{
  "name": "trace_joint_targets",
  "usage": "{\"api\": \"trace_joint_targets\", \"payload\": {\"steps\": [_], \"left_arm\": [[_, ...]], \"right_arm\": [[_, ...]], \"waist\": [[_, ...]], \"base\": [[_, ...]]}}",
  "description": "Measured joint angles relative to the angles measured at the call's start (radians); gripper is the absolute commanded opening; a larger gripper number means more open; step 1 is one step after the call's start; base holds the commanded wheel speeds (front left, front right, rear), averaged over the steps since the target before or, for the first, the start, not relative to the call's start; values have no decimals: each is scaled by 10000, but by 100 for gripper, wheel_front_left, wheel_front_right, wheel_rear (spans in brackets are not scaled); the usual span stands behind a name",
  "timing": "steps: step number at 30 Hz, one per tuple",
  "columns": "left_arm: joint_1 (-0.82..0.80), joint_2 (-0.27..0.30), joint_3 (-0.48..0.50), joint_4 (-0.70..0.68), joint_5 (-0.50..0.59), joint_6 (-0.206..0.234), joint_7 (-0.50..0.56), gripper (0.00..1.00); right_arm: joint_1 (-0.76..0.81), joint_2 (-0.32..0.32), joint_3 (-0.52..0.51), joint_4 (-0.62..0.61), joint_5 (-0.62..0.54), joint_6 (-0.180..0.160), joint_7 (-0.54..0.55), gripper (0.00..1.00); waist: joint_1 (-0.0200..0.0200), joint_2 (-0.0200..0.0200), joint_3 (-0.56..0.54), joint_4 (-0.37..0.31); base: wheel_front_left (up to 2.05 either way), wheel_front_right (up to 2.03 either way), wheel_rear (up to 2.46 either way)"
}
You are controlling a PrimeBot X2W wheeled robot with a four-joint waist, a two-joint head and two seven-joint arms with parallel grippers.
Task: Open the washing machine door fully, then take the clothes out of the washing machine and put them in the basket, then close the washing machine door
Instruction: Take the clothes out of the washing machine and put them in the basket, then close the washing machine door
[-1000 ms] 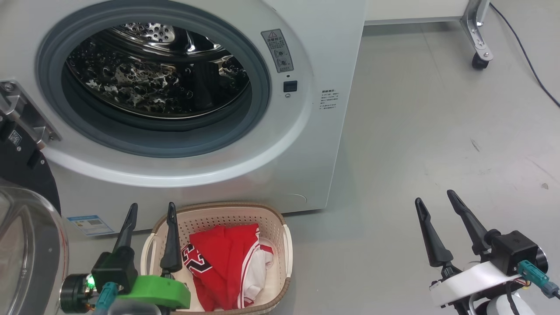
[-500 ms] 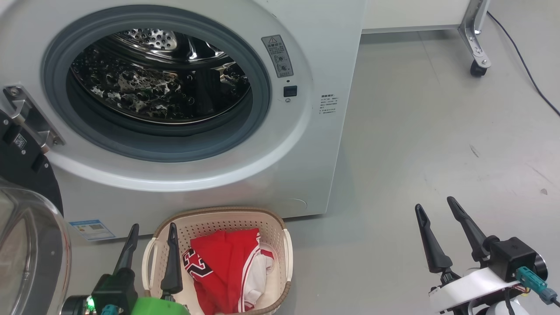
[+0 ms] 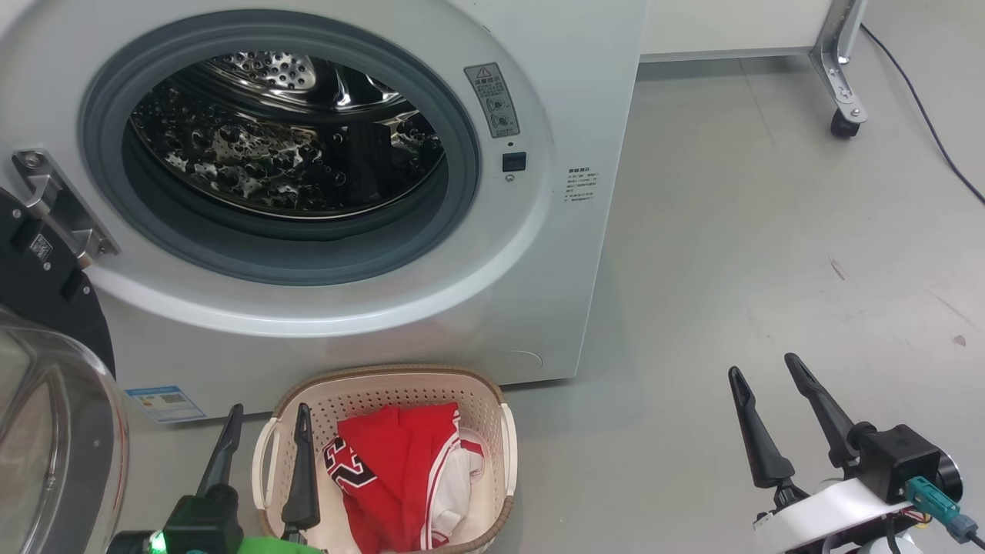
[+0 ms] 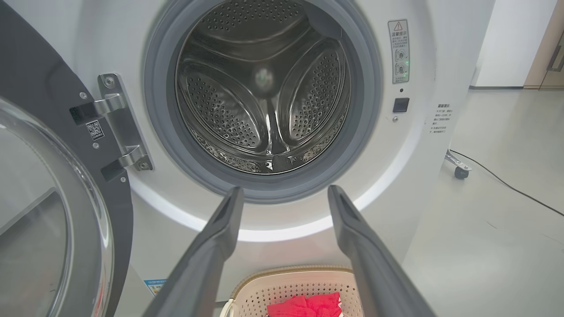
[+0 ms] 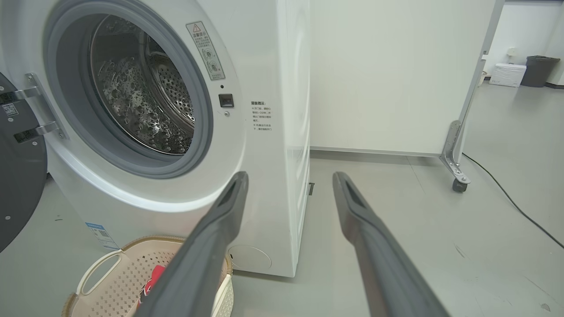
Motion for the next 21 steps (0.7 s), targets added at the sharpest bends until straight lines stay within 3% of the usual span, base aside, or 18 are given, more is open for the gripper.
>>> {"api": "trace_joint_targets", "payload": {"steps": [21], "left_arm": [[172, 15, -265, -295, 40, 0, 232, 100]], "right_arm": [[1, 35, -54, -12, -75, 2, 0, 100]], "waist": [[0, 0, -74, 17]], "base": [[0, 1, 0]]}}
